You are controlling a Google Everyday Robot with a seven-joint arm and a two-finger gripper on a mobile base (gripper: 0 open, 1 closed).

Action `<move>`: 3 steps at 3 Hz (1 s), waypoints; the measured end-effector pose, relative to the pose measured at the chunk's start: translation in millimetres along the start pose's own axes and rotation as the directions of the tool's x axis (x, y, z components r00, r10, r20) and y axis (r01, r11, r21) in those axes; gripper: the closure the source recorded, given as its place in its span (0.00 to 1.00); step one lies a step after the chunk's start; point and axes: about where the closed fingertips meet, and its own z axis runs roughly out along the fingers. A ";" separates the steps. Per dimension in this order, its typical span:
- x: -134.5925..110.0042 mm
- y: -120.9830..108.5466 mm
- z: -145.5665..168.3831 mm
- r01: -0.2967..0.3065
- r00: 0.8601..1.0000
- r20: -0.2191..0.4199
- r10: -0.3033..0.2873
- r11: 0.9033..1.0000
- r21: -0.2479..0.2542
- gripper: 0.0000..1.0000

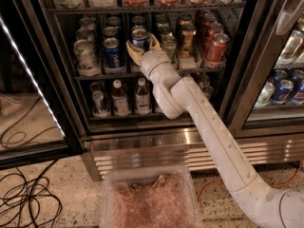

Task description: Pick pepsi can from middle shelf of fridge

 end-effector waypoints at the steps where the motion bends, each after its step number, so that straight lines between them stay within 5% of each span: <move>1: -4.8 -0.2 -0.7 -0.015 1.000 -0.002 0.015 1.000 -0.021 1.00; 3: -17.0 -3.0 -6.0 -0.050 0.998 0.021 0.053 0.993 -0.104 1.00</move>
Offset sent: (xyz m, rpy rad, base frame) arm -0.0074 -0.0086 0.0168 0.0366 0.0143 0.1615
